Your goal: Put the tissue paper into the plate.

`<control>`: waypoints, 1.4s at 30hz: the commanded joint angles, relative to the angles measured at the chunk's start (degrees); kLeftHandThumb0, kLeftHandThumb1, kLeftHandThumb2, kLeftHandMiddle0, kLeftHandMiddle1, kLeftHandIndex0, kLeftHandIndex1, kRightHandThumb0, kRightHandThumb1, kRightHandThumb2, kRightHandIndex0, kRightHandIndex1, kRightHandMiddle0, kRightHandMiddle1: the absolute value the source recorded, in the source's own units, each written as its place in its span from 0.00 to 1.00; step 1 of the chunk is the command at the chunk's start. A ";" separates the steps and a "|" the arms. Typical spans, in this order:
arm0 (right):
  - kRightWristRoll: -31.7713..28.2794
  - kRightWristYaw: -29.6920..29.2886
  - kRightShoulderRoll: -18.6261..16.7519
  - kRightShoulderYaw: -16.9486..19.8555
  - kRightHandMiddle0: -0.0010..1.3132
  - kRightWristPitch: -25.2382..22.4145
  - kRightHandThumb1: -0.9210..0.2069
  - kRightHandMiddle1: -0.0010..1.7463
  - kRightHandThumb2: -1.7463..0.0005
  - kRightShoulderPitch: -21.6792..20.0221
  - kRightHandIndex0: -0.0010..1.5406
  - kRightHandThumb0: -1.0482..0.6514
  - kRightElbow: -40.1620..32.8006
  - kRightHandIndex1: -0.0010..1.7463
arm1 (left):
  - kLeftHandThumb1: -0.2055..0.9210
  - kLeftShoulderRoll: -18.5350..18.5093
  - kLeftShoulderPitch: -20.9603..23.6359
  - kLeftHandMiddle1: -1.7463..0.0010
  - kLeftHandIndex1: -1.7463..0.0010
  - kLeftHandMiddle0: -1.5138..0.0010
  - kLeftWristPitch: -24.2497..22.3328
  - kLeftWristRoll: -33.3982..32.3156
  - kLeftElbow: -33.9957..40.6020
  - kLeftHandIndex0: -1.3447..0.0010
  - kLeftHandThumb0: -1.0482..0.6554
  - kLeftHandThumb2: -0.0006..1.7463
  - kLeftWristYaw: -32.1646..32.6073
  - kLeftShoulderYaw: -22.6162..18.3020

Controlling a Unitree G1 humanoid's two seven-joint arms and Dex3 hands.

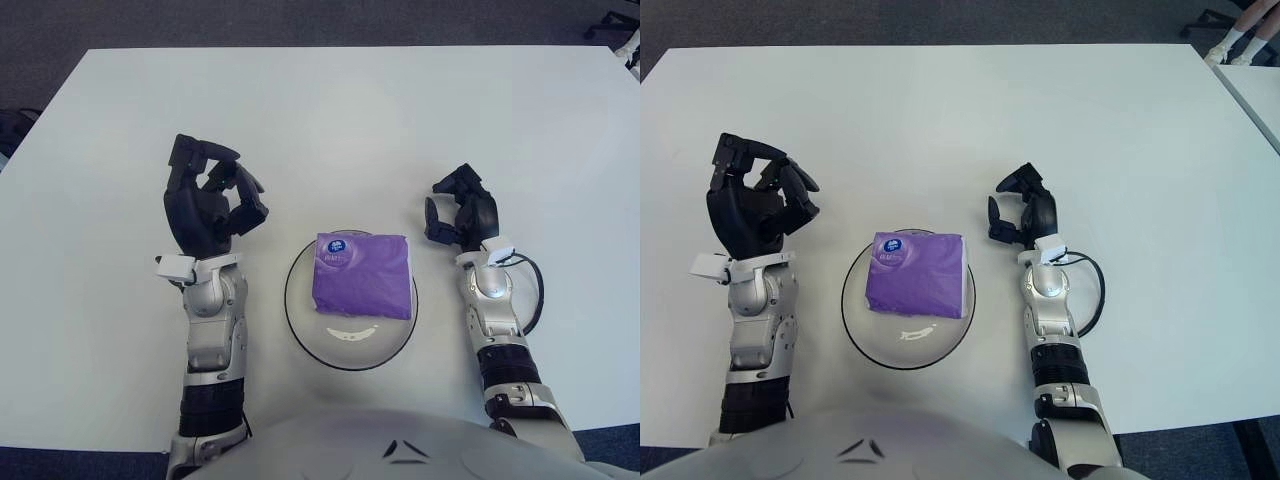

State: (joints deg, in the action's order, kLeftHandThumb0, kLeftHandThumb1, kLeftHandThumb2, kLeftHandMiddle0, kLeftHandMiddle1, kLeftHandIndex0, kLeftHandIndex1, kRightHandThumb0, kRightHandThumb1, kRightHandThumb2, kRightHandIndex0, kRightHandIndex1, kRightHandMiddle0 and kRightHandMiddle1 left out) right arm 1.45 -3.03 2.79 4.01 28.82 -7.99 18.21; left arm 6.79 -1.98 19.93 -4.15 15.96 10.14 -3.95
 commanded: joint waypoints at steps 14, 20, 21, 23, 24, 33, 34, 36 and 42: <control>1.01 -2.52 -2.71 -0.88 0.31 -0.50 0.49 1.00 0.30 4.14 0.37 0.61 3.99 0.93 | 0.52 -0.12 -3.53 0.00 0.00 0.38 -8.28 4.70 -3.55 0.59 0.35 0.71 2.33 -0.28; 1.58 -4.41 -3.00 -1.01 0.31 -1.84 0.47 1.00 0.32 4.07 0.37 0.61 4.01 0.91 | 0.53 -1.82 -3.66 0.00 0.00 0.38 -5.64 5.26 -11.81 0.59 0.35 0.71 0.70 -0.86; 1.58 -4.56 -3.00 -1.08 0.31 -2.00 0.47 1.00 0.32 4.08 0.37 0.61 3.94 0.91 | 0.53 -1.97 -3.57 0.00 0.00 0.38 -5.18 5.24 -12.67 0.59 0.35 0.71 0.56 -0.94; 1.65 -4.93 -3.12 -1.21 0.31 -2.44 0.46 1.00 0.33 4.12 0.37 0.61 3.70 0.91 | 0.53 -2.47 -3.61 0.00 0.00 0.38 -5.29 5.50 -13.85 0.59 0.35 0.70 0.20 -0.89; 1.68 -5.09 -3.17 -1.25 0.31 -2.64 0.45 1.00 0.33 4.14 0.36 0.61 3.57 0.90 | 0.54 -2.70 -3.66 0.00 0.00 0.39 -5.62 5.67 -14.19 0.60 0.35 0.70 0.02 -0.81; 1.44 -4.98 -3.81 -1.48 0.29 -3.48 0.44 1.00 0.34 4.38 0.36 0.61 2.88 0.91 | 0.58 -4.01 -4.29 0.00 0.00 0.44 -6.63 5.39 -15.81 0.62 0.36 0.67 -2.19 -0.18; 1.45 -4.98 -3.89 -1.49 0.29 -3.53 0.44 1.00 0.34 4.40 0.36 0.61 2.83 0.91 | 0.58 -4.08 -4.38 0.00 0.00 0.44 -6.70 5.39 -15.84 0.62 0.36 0.67 -2.31 -0.17; 1.32 -4.88 -4.05 -1.49 0.29 -3.64 0.44 1.00 0.34 4.48 0.36 0.61 2.69 0.91 | 0.58 -4.26 -4.68 0.00 0.00 0.45 -6.83 5.62 -16.14 0.63 0.36 0.66 -2.42 -0.07; 0.95 -4.51 -4.45 -1.49 0.31 -3.95 0.45 1.00 0.34 4.75 0.36 0.61 2.30 0.90 | 0.57 -5.35 -5.47 0.00 0.00 0.45 -7.04 6.87 -19.10 0.62 0.36 0.67 -2.68 0.06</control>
State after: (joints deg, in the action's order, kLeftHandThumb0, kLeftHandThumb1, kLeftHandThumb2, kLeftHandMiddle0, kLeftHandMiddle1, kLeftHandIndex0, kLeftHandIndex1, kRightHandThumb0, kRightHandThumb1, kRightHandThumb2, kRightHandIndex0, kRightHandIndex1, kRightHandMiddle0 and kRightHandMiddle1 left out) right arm 2.77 -7.82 0.33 3.47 26.84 -7.82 17.38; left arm 2.18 -4.97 15.11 2.01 0.61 8.05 -3.96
